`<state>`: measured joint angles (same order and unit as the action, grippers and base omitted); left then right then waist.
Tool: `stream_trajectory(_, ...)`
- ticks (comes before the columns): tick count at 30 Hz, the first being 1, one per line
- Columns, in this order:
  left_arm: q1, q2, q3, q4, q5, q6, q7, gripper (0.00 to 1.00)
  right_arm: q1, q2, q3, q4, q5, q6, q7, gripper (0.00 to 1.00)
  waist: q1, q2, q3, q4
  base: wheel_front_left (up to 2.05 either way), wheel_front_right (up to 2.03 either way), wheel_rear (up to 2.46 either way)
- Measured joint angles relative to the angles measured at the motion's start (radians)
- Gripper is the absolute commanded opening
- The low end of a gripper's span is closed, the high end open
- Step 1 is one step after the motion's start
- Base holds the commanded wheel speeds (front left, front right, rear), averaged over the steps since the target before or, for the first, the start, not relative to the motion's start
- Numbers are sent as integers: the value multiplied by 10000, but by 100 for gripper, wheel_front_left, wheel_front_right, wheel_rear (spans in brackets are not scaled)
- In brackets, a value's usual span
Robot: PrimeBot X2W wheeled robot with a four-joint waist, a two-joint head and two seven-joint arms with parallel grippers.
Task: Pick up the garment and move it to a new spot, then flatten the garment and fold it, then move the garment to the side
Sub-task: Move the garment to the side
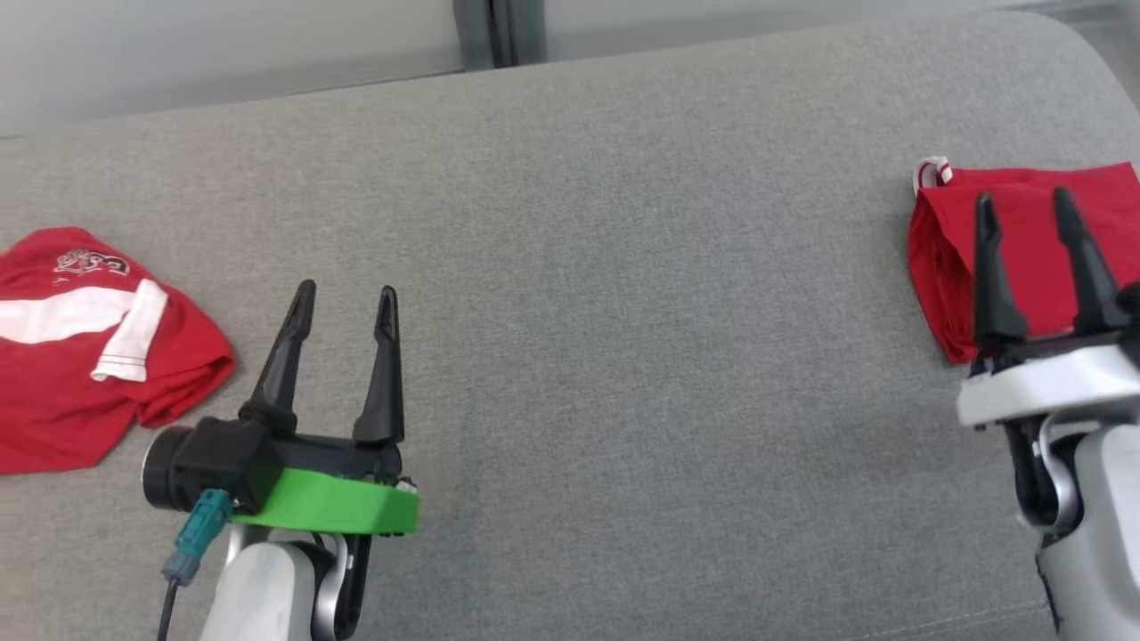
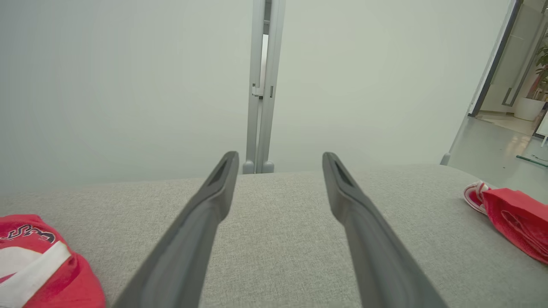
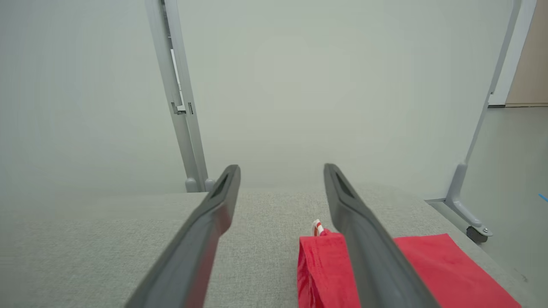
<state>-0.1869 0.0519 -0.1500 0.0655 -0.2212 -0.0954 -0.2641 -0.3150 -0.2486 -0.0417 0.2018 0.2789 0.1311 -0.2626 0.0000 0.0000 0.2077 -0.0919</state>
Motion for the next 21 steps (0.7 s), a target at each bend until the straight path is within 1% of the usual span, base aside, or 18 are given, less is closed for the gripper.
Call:
stream_trajectory(1, 103, -2, -21, 12, -98, 35, 0, 100, 279, 111, 54, -199, -123, 2, 0, 100, 0, 0, -132, 102, 0, 0, 0)
stream_trajectory(3, 329, -25, 4, 44, -163, 171, 2, 100, 806, 585, 84, -523, -63, -6, 0, 100, 0, 0, -381, 308, 0, 0, 0)
stream_trajectory(9, 996, -21, 46, 86, -288, 428, 2, 100, 1921, 1356, 274, -1411, -81, 0, -2, 100, 0, 0, -984, 785, 0, 0, 0)
stream_trajectory(15, 1530, -21, -127, 117, -336, 554, 2, 100, 2456, 1751, 456, -1751, 228, -4, 0, 100, 0, 0, -1388, 1063, 0, 0, 0)
stream_trajectory(21, 1615, -21, -224, 167, -339, 616, 0, 100, 2535, 1850, 548, -1755, 217, -4, 0, 100, 0, 0, -1508, 1156, 0, 0, 0)
